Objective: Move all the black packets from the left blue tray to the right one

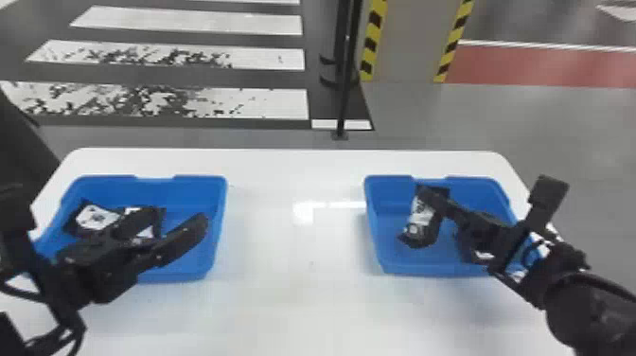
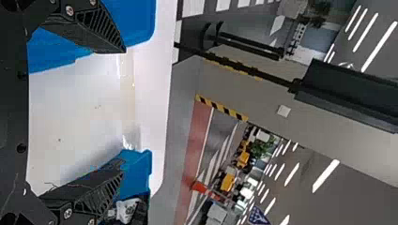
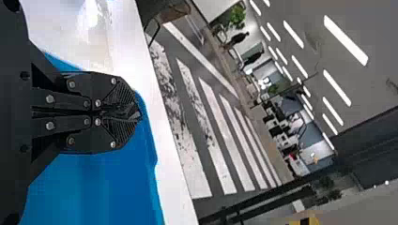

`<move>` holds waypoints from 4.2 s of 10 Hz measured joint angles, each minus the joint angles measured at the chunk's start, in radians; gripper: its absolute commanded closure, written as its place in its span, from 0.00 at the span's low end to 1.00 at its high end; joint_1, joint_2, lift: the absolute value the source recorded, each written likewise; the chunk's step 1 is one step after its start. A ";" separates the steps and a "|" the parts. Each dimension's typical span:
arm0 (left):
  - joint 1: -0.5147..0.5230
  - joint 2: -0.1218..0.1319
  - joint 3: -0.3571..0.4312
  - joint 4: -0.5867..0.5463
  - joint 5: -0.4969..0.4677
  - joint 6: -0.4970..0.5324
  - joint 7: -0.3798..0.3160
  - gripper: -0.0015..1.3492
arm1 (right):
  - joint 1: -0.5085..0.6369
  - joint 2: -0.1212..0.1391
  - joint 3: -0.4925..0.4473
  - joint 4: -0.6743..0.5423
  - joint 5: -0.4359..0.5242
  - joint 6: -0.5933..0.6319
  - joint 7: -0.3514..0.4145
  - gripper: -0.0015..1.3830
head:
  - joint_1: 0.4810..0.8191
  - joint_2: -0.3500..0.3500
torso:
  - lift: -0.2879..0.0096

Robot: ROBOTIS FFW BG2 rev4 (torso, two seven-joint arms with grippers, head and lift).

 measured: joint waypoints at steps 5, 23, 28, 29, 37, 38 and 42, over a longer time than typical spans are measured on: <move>0.021 -0.019 0.087 -0.054 -0.091 0.038 0.006 0.10 | 0.140 0.018 -0.055 -0.172 0.040 -0.178 -0.135 0.12 | 0.63 0.37 | 0.50; -0.498 0.039 -0.054 0.498 -0.461 0.405 0.111 0.18 | 0.620 0.102 0.102 -0.743 -0.063 -0.222 -0.078 0.13 | 0.63 0.78 | 0.50; -0.526 0.039 -0.066 0.590 -0.446 0.451 0.104 0.61 | 0.620 0.102 0.102 -0.726 -0.090 -0.202 -0.074 0.13 | 0.63 0.77 | 0.50; -0.525 0.045 -0.071 0.590 -0.446 0.443 0.083 0.65 | 0.620 0.102 0.102 -0.725 -0.093 -0.199 -0.074 0.13 | 0.63 0.77 | 0.50; -0.288 0.051 -0.016 0.119 -0.254 0.397 0.027 0.85 | 0.589 0.102 0.110 -0.725 -0.111 -0.158 -0.037 0.13 | 0.63 0.72 | 0.50; -0.252 0.051 -0.018 0.052 -0.196 0.384 0.015 0.85 | 0.553 0.102 0.115 -0.696 -0.113 -0.143 -0.013 0.13 | 0.63 0.69 | 0.50; -0.162 0.058 -0.115 -0.060 -0.011 0.374 -0.018 0.85 | 0.434 0.082 0.168 -0.614 -0.180 -0.092 0.004 0.13 | 0.63 0.55 | 0.50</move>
